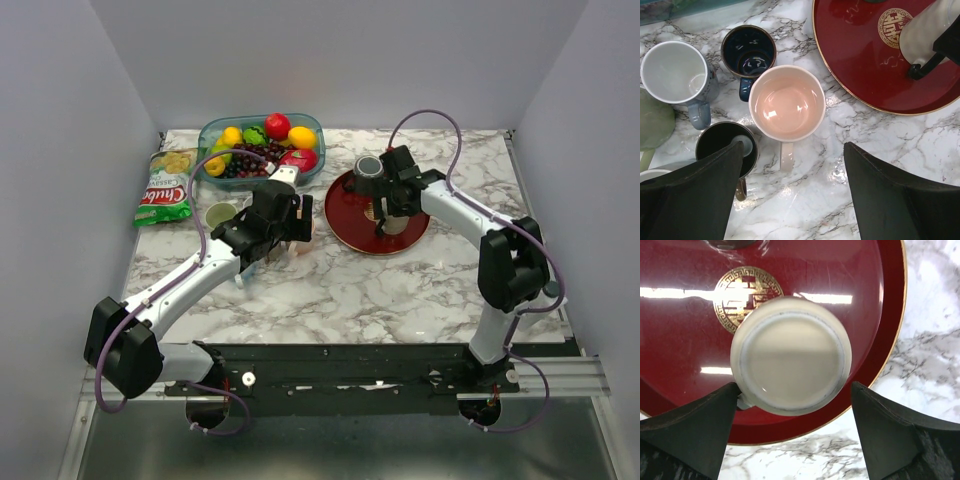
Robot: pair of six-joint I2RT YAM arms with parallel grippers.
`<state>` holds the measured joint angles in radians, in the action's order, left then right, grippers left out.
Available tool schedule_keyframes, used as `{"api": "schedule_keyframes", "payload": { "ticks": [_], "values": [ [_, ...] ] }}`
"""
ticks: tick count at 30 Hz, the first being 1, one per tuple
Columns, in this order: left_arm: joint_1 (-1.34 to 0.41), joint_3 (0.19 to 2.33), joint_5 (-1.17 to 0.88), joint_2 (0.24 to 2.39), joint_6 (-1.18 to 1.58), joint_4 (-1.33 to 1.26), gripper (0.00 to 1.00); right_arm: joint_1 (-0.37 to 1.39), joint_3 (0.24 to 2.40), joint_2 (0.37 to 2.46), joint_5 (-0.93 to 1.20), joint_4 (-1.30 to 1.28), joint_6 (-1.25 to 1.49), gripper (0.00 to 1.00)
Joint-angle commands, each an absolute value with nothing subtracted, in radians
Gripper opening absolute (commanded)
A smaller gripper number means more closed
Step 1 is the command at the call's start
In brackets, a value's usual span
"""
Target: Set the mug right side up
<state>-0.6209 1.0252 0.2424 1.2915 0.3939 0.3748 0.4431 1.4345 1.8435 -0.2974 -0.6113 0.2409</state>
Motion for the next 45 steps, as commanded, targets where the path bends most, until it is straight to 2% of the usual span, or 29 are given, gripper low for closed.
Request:
{"api": "schedule_keyframes", "payload": {
  "ticks": [1,2,6,9,17,26,29,32,33,35,36,45],
  "values": [
    [-0.612,1.012,0.224,1.299,0.405,0.345,0.89,0.439,1.398,1.821,-0.267,-0.676,0.363,0.98],
    [-0.614,1.014,0.224,1.299,0.405,0.345,0.89,0.439,1.396,1.824,-0.267,-0.678,0.38,0.96],
    [-0.612,1.012,0.224,1.295,0.405,0.344,0.89,0.439,1.399,1.839,-0.255,-0.703,0.463,0.77],
    [-0.612,1.009,0.222,1.295,0.405,0.342,0.9,0.439,1.39,1.847,-0.261,-0.681,0.506,0.71],
    [-0.611,1.009,0.219,1.298,0.406,0.344,0.9,0.439,1.433,1.894,-0.336,-0.649,0.571,0.6],
    [-0.607,1.009,0.222,1.292,0.403,0.341,0.98,0.44,1.44,1.919,-0.377,-0.612,0.595,0.53],
    [-0.607,1.011,0.222,1.293,0.403,0.341,0.99,0.439,1.434,1.917,-0.388,-0.591,0.591,0.46],
    [-0.607,1.012,0.216,1.292,0.402,0.339,0.99,0.44,1.431,1.917,-0.391,-0.575,0.575,0.29],
    [-0.606,1.012,0.215,1.29,0.4,0.336,0.99,0.44,1.433,1.917,-0.393,-0.575,0.571,0.2],
    [-0.606,1.012,0.206,1.29,0.397,0.333,0.99,0.44,1.433,1.919,-0.399,-0.575,0.558,0.11],
    [-0.604,1.012,0.201,1.29,0.397,0.33,0.99,0.44,1.431,1.919,-0.4,-0.574,0.555,0.02],
    [-0.603,1.014,0.155,1.263,0.385,0.302,0.99,0.44,1.414,1.821,-0.405,-0.546,0.514,0.0]
  ]
}}
